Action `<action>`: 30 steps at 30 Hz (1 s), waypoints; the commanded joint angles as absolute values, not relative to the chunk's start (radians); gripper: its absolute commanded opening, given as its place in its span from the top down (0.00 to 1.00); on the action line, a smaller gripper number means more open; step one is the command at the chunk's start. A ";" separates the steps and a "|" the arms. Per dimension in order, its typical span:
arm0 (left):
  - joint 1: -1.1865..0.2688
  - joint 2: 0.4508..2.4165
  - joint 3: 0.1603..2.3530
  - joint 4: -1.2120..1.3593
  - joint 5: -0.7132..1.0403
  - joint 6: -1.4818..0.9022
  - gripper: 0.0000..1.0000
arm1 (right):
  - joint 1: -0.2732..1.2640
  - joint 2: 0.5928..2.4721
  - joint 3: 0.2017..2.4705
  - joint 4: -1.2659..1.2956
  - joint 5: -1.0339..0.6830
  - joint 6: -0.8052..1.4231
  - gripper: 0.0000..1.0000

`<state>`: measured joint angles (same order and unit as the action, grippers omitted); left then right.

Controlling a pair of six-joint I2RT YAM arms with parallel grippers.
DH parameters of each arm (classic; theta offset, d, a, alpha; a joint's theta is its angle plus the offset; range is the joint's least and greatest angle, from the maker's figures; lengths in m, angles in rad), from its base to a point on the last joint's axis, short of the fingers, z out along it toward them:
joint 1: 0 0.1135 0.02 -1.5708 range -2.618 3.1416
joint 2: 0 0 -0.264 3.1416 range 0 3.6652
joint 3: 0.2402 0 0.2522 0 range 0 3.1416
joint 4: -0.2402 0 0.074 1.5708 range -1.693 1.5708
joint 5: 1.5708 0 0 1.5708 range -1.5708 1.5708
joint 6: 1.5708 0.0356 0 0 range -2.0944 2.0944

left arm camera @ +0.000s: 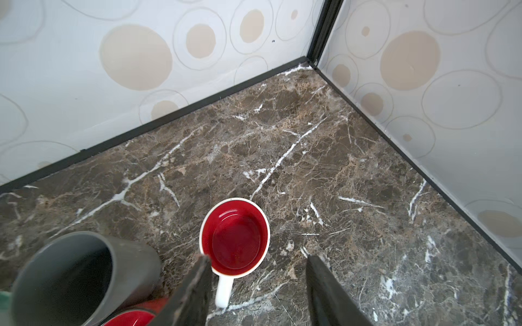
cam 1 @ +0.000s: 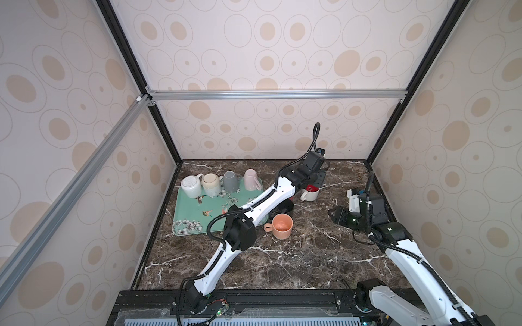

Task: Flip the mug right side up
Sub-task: 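Open the left gripper and lift it off the white mug, then move the left gripper over the pink mug on the tray while the right gripper approaches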

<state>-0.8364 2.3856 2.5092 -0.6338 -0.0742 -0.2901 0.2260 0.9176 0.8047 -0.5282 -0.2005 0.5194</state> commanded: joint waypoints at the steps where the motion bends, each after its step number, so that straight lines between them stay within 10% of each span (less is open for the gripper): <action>1: -0.824 2.297 2.530 -0.691 -0.123 -0.228 0.45 | 0.288 0.916 0.850 -0.558 -0.145 0.540 0.52; 18: -0.757 1.862 1.953 -0.544 -0.176 -0.161 0.39 | 0.642 1.182 1.049 -0.544 0.060 0.548 0.51; 30: -0.434 1.490 1.337 -0.268 -0.002 -0.226 0.33 | 0.781 1.479 1.239 -0.497 0.060 0.553 0.51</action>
